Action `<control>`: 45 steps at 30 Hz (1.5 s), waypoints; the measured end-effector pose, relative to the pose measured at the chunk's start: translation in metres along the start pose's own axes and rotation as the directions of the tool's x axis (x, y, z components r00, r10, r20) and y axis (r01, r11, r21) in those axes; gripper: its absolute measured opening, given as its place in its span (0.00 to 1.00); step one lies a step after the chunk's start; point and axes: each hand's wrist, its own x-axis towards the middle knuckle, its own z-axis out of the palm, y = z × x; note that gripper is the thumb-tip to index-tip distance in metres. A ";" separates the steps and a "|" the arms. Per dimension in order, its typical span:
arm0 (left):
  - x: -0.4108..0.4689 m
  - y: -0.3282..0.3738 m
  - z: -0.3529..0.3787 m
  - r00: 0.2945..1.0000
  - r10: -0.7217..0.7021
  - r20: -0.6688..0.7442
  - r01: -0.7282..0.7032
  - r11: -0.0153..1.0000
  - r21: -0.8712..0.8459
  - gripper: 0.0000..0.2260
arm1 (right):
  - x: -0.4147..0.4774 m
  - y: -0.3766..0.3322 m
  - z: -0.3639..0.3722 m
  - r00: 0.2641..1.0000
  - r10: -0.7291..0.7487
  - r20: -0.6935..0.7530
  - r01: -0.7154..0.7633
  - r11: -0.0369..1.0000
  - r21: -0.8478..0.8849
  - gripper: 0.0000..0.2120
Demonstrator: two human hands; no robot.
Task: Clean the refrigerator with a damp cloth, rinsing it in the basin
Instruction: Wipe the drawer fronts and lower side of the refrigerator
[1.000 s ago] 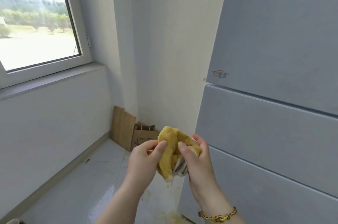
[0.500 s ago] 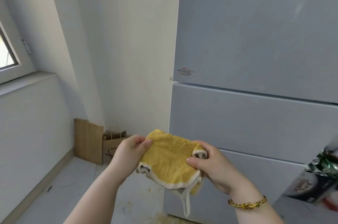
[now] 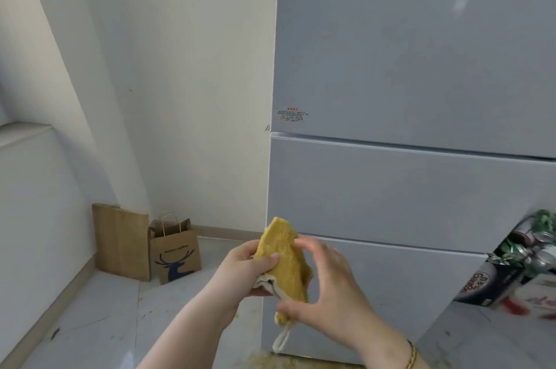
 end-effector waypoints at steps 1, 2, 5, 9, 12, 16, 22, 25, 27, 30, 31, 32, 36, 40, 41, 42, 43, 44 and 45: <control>0.005 -0.001 0.004 1.000 0.001 0.019 -0.001 1.000 -0.008 0.06 | 0.002 0.003 0.008 0.999 0.015 0.050 -0.010 0.996 -0.088 0.43; 0.009 -0.003 0.008 0.999 -0.002 0.036 0.002 1.000 -0.003 0.06 | 0.005 0.008 0.018 0.998 0.031 0.046 -0.026 0.993 -0.111 0.44; 0.026 -0.018 0.021 0.998 -0.040 0.054 0.040 0.999 0.016 0.10 | 0.007 0.032 0.039 0.993 0.064 -0.103 -0.057 0.996 0.071 0.33; 0.047 -0.044 0.036 0.987 -0.158 0.029 0.156 0.986 0.063 0.17 | -0.010 0.069 0.045 0.944 0.275 -0.181 -0.202 0.918 0.342 0.26; 0.080 -0.056 0.042 0.972 -0.145 -0.183 0.160 0.984 0.073 0.13 | -0.016 0.098 0.033 0.873 0.436 -0.217 -0.308 0.840 0.447 0.20; 0.128 -0.058 0.045 0.935 -0.096 -0.343 0.143 0.983 0.116 0.22 | -0.010 0.124 0.001 0.713 0.617 -0.333 -0.372 0.735 0.567 0.20; 0.190 -0.072 0.032 0.939 -0.129 -0.318 0.166 0.982 0.094 0.22 | 0.032 0.153 -0.039 0.475 0.708 -0.523 -0.247 0.678 0.692 0.20; 0.209 -0.080 0.017 0.955 -0.134 -0.264 0.172 0.977 0.128 0.18 | 0.060 0.158 -0.042 0.548 0.690 -0.473 -0.301 0.690 0.658 0.18; 0.220 -0.083 0.007 0.969 -0.154 -0.191 0.187 0.968 0.168 0.18 | 0.075 0.159 -0.039 0.613 0.673 -0.413 -0.331 0.694 0.639 0.18; 0.236 -0.089 -0.011 0.976 -0.162 -0.145 0.203 0.919 0.338 0.17 | 0.087 0.162 -0.037 0.640 0.691 -0.336 -0.356 0.654 0.668 0.24; 0.239 -0.091 -0.016 0.976 -0.154 -0.154 0.203 0.899 0.389 0.17 | 0.088 0.162 -0.037 0.646 0.698 -0.309 -0.358 0.635 0.685 0.25; 0.242 -0.094 -0.019 0.977 -0.137 -0.162 0.195 0.880 0.434 0.18 | 0.087 0.162 -0.038 0.650 0.704 -0.287 -0.366 0.621 0.693 0.25; 0.251 -0.099 -0.021 0.984 -0.007 -0.181 0.121 0.766 0.631 0.15 | 0.083 0.165 -0.043 0.657 0.705 -0.269 -0.394 0.624 0.674 0.26; 0.252 -0.098 -0.019 0.984 0.046 -0.170 0.082 0.737 0.671 0.12 | 0.079 0.167 -0.048 0.673 0.690 -0.267 -0.435 0.661 0.611 0.26; 0.250 -0.098 -0.019 0.984 0.037 -0.174 0.089 0.742 0.664 0.11 | 0.078 0.168 -0.048 0.682 0.683 -0.261 -0.443 0.670 0.595 0.27; 0.246 -0.098 -0.021 0.984 0.030 -0.178 0.095 0.752 0.652 0.10 | 0.078 0.169 -0.049 0.693 0.675 -0.252 -0.449 0.678 0.582 0.28; 0.240 -0.099 -0.021 0.984 0.023 -0.175 0.097 0.759 0.644 0.09 | 0.077 0.169 -0.051 0.702 0.671 -0.241 -0.454 0.681 0.574 0.28; 0.231 -0.102 -0.021 0.985 0.013 -0.169 0.099 0.767 0.634 0.10 | 0.077 0.169 -0.054 0.704 0.669 -0.240 -0.462 0.687 0.561 0.29; 0.221 -0.107 -0.021 0.986 0.002 -0.168 0.104 0.776 0.622 0.11 | 0.077 0.168 -0.056 0.706 0.664 -0.246 -0.470 0.699 0.539 0.28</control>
